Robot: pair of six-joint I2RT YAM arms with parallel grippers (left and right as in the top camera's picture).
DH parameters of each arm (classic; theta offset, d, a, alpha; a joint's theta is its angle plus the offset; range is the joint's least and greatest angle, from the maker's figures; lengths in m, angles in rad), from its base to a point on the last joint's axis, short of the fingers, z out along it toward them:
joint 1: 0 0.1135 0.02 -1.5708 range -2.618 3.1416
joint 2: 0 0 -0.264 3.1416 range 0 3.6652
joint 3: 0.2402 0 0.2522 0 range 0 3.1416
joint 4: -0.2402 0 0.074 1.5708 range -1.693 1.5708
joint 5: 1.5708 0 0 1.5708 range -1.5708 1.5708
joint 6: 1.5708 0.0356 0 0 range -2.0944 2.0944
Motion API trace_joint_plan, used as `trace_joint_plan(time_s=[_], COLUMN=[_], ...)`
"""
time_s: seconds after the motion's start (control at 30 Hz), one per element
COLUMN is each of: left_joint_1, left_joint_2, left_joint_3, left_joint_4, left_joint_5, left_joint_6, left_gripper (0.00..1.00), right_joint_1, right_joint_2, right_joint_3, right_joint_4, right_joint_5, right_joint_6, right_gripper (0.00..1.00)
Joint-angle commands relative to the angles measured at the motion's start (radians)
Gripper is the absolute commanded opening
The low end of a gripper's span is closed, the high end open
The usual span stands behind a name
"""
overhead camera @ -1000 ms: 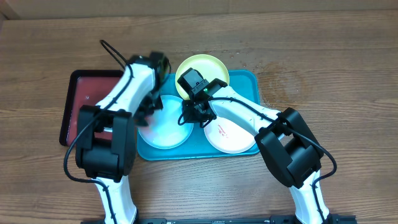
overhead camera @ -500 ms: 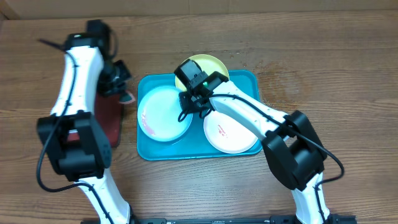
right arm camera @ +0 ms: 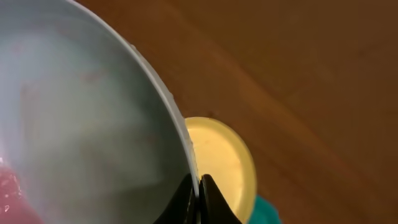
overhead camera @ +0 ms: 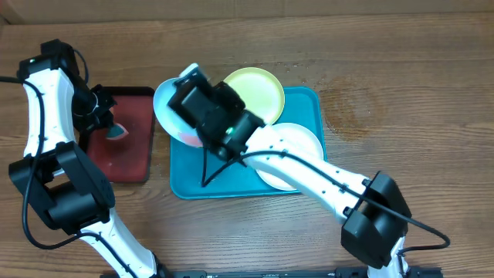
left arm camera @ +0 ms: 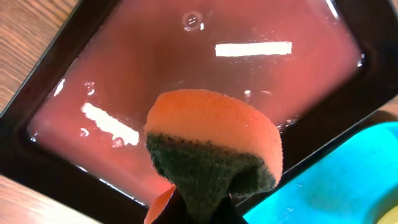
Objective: Clean dirty plates on tray and stack at the side
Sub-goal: 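Lift the light blue plate with the right gripper and place it right of tray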
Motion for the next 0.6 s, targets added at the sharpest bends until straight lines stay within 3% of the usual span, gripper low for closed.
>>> trace_joint_plan(time_s=[0.0, 0.13, 0.43, 0.5, 0.57], left_joint_1=[0.006, 0.005, 0.005, 0.005, 0.005], left_joint_2=[-0.006, -0.006, -0.006, -0.006, -0.006], left_joint_3=[0.021, 0.021, 0.021, 0.021, 0.021], left_joint_4=[-0.005, -0.006, -0.010, -0.011, -0.011], left_joint_5=[-0.010, -0.010, -0.007, -0.007, -0.007], left_joint_6=[0.018, 0.019, 0.018, 0.018, 0.018], left_gripper=[0.05, 0.04, 0.04, 0.04, 0.04], right_joint_1=[0.037, 0.069, 0.082, 0.080, 0.076], right_joint_2=[-0.029, -0.029, -0.029, -0.029, -0.028], right_joint_3=[0.024, 0.024, 0.024, 0.024, 0.024], right_joint_4=[0.056, 0.118, 0.219, 0.219, 0.176], right_joint_5=[0.247, 0.358, 0.496, 0.495, 0.406], right_joint_6=[-0.241, -0.381, -0.476, -0.414, -0.223], right_gripper=[0.04, 0.04, 0.04, 0.04, 0.04])
